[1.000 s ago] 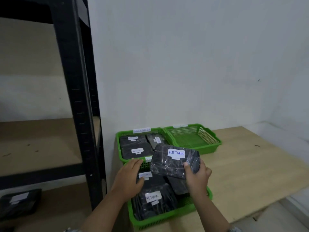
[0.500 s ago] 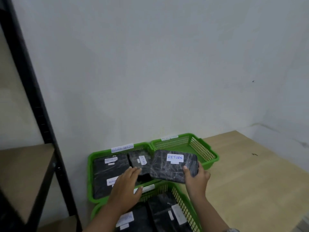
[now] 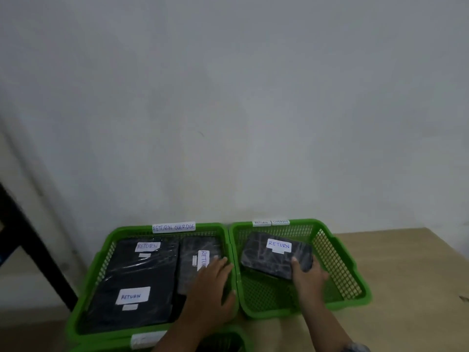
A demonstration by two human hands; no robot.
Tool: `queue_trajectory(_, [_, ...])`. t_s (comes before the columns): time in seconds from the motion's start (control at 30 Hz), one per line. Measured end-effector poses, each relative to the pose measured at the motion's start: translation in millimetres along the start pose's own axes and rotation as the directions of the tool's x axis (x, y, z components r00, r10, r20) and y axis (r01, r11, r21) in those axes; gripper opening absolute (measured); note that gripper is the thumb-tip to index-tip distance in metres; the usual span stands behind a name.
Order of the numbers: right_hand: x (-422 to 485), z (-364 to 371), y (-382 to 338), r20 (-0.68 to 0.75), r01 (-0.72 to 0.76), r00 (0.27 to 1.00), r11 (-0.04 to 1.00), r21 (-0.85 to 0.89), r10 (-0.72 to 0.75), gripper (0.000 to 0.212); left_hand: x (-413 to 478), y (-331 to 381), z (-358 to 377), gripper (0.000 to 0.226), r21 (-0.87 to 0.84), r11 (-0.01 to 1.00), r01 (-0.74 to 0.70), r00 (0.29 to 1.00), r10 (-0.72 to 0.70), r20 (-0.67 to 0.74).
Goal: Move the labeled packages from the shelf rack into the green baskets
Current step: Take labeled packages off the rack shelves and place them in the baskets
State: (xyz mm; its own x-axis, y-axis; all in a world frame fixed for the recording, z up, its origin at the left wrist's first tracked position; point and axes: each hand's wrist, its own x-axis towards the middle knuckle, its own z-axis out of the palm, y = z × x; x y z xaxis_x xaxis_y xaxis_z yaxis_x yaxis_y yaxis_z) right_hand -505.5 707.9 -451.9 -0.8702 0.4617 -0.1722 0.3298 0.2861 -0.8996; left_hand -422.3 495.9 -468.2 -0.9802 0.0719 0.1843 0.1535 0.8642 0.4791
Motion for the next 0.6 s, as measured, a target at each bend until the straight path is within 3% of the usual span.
queue_trajectory(0.2, [55,27,10,0.143,-0.043,0.988,0.992,-0.115,0.059,0.057,25,14,30,0.066,0.121,0.991,0.050,0.993,-0.063,0.103])
queue_trajectory(0.33, [70,45,17,0.192,-0.013,0.980,0.986,-0.167,0.045,0.055,28,5,45,0.068,0.202,0.978,0.056,0.988,-0.083,0.132])
queue_trajectory(0.43, [76,50,21,0.213,0.042,0.977,0.969,-0.243,0.011,0.058,26,-1,48,0.069,0.274,0.960,0.049,0.966,-0.115,0.231])
queue_trajectory(0.5, [77,51,21,0.260,0.089,0.965,0.962,-0.259,-0.019,0.061,26,-2,48,0.069,0.307,0.950,0.057,0.963,-0.133,0.232])
queue_trajectory(0.6, [73,49,18,0.324,0.097,0.946,0.970,-0.222,-0.020,0.068,25,2,49,0.070,0.214,0.976,0.034,0.989,-0.063,0.132])
